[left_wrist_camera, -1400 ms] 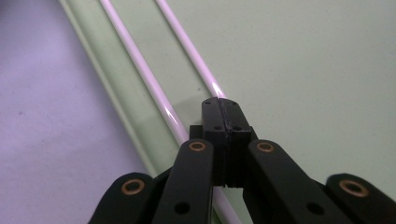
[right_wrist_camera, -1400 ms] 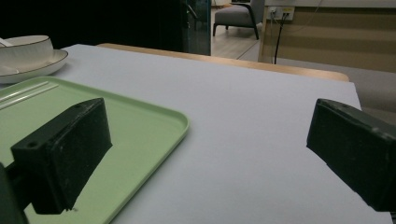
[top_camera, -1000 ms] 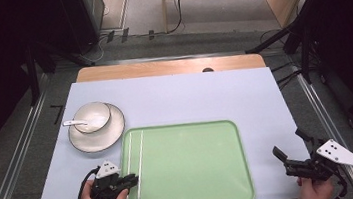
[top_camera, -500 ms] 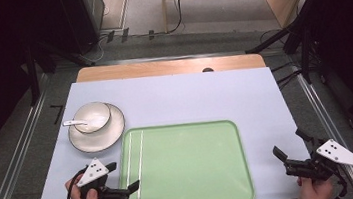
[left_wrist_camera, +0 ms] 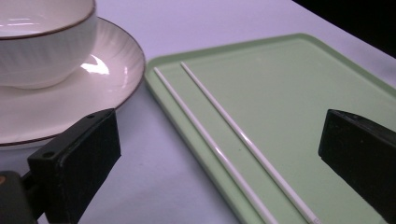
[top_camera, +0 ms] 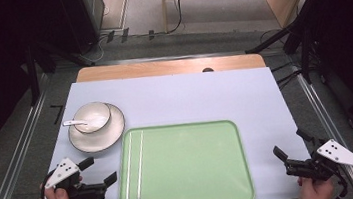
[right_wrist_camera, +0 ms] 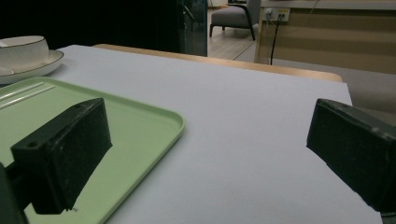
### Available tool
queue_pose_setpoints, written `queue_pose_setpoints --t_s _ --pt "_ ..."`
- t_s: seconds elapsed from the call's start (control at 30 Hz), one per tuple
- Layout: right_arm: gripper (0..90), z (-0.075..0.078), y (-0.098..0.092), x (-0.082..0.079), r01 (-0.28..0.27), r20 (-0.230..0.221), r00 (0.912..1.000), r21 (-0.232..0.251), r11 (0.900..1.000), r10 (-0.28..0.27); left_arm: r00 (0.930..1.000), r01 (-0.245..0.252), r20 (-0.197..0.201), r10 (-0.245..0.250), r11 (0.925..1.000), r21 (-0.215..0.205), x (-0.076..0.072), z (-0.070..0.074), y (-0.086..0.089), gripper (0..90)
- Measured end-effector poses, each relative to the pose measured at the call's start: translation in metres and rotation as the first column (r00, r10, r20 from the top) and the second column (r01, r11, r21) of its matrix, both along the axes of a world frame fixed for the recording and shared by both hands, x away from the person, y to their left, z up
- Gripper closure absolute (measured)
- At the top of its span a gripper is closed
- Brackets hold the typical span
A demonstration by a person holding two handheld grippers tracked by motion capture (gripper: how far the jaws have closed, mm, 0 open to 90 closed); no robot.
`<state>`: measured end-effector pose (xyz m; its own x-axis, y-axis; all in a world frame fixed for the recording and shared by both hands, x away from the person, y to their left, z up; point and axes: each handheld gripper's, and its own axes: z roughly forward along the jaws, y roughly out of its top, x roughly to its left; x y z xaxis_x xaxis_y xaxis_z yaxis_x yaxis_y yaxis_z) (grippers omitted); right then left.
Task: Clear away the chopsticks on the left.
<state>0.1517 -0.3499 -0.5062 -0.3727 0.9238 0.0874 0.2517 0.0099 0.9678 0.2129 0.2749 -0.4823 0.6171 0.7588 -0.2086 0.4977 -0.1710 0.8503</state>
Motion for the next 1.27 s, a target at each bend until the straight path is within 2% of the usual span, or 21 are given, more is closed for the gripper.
queue_pose_setpoints --t_s 0.07,0.23,0.3,0.57,0.8,0.93,1.13,1.27 --pt "0.1 0.0 0.0 0.0 0.0 -0.001 1.0 0.003 1.0 0.0 0.9998 -0.021 0.0 0.021 0.9997 -0.01 0.001 0.0 0.009 0.0" --pt "0.1 0.001 0.0 0.0 0.004 0.005 1.0 -0.005 1.0 -0.004 0.9947 -0.089 0.046 0.092 0.9939 -0.066 0.0 0.003 0.033 0.0" --pt "0.1 0.0 -0.001 -0.001 0.007 0.002 1.0 -0.003 1.0 -0.007 0.9919 -0.107 0.061 0.112 0.9914 -0.076 -0.001 0.004 0.04 0.0" --pt "0.1 0.0 -0.002 -0.001 0.01 0.005 0.9999 -0.004 1.0 -0.01 0.9805 -0.172 0.082 0.178 0.982 -0.078 -0.002 0.004 0.067 0.0" --pt "0.1 0.0 -0.002 0.0 0.015 0.005 0.9999 -0.007 1.0 -0.014 0.9738 -0.197 0.098 0.205 0.9762 -0.092 -0.004 0.003 0.082 0.0" --pt "0.1 0.0 -0.001 -0.001 0.017 0.004 0.9998 -0.009 1.0 -0.017 0.972 -0.199 0.105 0.21 0.9745 -0.103 -0.005 0.003 0.085 0.0" --pt "0.1 0.0 -0.002 -0.001 0.021 0.002 0.9998 -0.012 1.0 -0.021 0.973 -0.198 0.101 0.208 0.9753 -0.098 -0.004 0.002 0.085 0.0" --pt "0.1 -0.002 0.0 0.0 0.021 -0.015 0.9997 -0.023 1.0 -0.021 0.974 -0.194 0.101 0.203 0.9763 -0.097 -0.003 0.001 0.084 0.0"
